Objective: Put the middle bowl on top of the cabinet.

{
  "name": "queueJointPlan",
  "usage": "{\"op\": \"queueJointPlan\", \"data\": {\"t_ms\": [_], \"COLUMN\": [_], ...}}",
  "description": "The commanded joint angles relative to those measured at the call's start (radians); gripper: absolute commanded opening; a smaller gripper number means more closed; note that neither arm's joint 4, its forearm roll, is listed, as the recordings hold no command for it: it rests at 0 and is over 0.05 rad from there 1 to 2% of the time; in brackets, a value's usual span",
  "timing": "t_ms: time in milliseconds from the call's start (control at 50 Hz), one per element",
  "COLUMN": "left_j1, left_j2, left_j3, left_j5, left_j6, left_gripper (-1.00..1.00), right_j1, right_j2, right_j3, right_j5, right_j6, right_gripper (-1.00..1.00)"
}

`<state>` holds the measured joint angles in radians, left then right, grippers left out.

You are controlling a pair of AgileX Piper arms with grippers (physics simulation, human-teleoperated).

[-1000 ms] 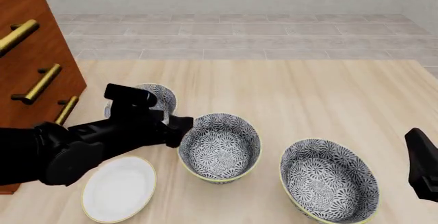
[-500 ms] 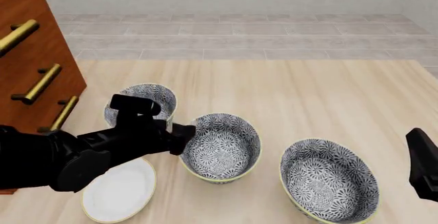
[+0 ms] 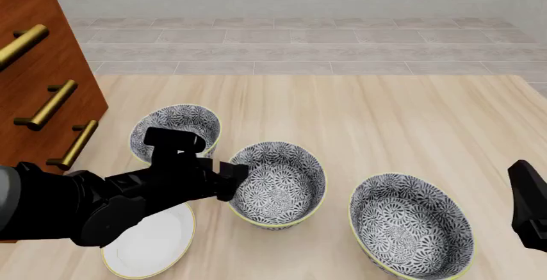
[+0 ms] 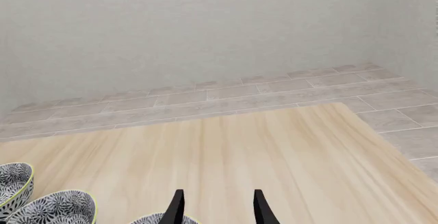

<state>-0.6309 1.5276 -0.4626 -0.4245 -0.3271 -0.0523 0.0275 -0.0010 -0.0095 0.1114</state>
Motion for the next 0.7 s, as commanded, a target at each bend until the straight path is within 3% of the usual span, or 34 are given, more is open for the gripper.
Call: {"op": "queueJointPlan", "data": {"t_ms": [20,700], "left_j1": [-0.006,-0.021], "left_j2": [0.024,0.08], "left_j3": [0.008,0.02], "left_j5": [-0.023,-0.082], "left_j6": [-0.017,-0.048], "left_gripper": [1.0,1.0], "right_j1": [0.001,0.001], "right_j2": [0.001,0.007], "right_j3": [0.0,0.0], "right_j5": [0.0,-0.003], "right_j6": [-0.002,0.0], "right_gripper": [1.0,1.0]}}
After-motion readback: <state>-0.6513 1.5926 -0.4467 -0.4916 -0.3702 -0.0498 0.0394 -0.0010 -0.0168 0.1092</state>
